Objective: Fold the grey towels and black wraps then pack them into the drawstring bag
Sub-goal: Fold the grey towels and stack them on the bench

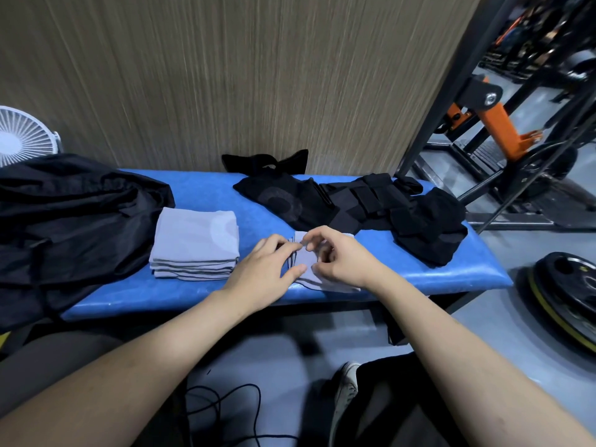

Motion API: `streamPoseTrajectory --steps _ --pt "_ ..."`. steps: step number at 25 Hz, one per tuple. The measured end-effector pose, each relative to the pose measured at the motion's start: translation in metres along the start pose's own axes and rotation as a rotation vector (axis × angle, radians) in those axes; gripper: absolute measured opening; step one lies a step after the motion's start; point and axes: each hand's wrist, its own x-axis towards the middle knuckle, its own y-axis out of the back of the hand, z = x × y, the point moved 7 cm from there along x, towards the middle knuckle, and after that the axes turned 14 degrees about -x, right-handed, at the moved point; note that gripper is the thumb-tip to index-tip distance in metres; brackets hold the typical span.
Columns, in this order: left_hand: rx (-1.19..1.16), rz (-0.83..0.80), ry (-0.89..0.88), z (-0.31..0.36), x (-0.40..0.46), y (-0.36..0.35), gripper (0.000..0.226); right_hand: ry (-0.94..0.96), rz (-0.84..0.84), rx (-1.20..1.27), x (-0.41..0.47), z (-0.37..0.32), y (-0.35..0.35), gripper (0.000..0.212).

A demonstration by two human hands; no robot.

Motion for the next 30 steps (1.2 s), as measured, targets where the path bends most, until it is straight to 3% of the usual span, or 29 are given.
streamPoseTrajectory --steps 8,12,22,26,30 --pt "0.044 0.027 0.044 0.002 0.003 -0.003 0.047 -0.124 0.089 -0.179 -0.025 0.055 0.04 0.034" --pt "0.036 0.029 0.033 0.007 0.01 -0.006 0.044 -0.192 0.059 -0.077 -0.038 0.066 0.04 0.041" --pt "-0.57 0.053 0.247 0.014 0.019 -0.011 0.058 -0.194 0.137 0.422 -0.045 0.049 0.035 0.046" --pt "-0.896 -0.027 0.271 0.025 0.019 -0.011 0.047 -0.186 0.146 0.579 -0.048 0.054 0.042 0.046" --pt "-0.927 -0.019 0.225 0.035 0.018 -0.002 0.042 -0.201 0.079 0.596 -0.051 0.056 0.042 0.043"
